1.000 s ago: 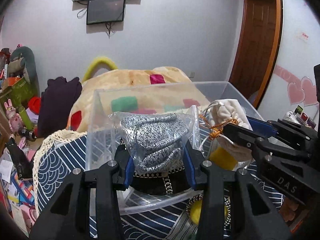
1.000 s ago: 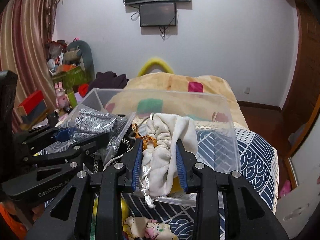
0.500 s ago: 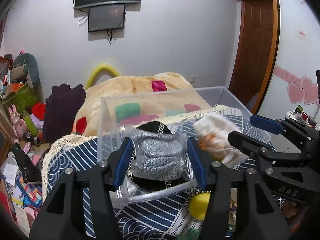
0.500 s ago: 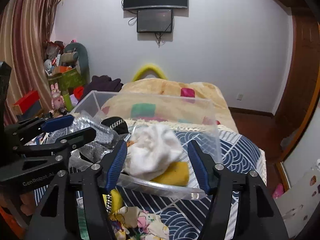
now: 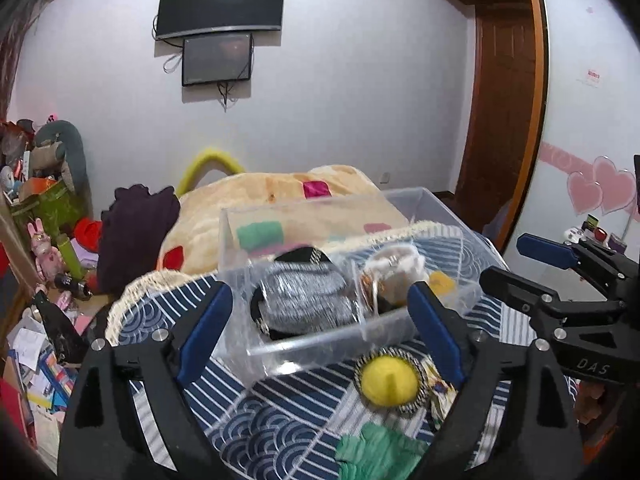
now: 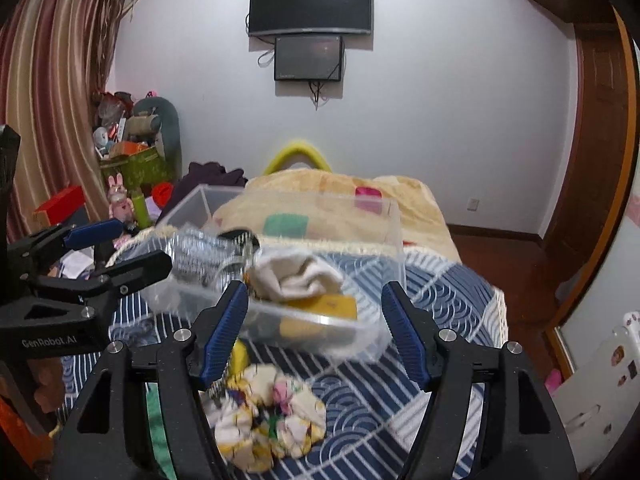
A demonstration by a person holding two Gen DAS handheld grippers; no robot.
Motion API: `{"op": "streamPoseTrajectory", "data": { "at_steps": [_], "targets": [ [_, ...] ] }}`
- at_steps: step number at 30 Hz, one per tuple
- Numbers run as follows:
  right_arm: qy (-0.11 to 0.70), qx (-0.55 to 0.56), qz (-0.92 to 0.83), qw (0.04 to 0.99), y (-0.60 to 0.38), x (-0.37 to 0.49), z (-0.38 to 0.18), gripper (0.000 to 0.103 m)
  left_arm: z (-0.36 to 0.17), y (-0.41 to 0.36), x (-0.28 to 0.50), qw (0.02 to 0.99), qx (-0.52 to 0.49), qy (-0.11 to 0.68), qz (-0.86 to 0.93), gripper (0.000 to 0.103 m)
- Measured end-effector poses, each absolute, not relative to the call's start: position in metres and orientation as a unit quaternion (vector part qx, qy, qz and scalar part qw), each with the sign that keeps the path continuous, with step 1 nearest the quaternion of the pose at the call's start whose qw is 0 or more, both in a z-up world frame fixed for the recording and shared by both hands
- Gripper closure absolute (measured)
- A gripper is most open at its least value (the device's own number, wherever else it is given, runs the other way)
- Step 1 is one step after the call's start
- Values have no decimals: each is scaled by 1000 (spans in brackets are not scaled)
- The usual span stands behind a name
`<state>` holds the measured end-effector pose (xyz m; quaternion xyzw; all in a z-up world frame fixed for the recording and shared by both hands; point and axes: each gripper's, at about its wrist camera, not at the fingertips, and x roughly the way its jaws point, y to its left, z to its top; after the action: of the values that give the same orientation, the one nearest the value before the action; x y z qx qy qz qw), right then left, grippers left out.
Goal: Organize soft objects
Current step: 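Grasp beaded bracelet with left tool while right tool grasps floral scrunchie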
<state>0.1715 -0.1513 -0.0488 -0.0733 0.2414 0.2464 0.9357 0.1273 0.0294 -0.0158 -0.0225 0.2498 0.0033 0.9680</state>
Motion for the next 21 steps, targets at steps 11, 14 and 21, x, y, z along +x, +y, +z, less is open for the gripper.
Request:
{"op": "streamPoseTrajectory", "data": {
  "at_steps": [11,14,21],
  "targets": [
    [312,-69,242,916,-166,172,-98,37,-61,12,115,950,-58,304,-46,50],
    [324,-62,247,911,-171,171,-105,37,-71,1,114,944,-60,317,-64,60],
    [334,-51,254,906,-172,173,-109,41,-82,-24,120,934,-56,339,-93,71]
  ]
}}
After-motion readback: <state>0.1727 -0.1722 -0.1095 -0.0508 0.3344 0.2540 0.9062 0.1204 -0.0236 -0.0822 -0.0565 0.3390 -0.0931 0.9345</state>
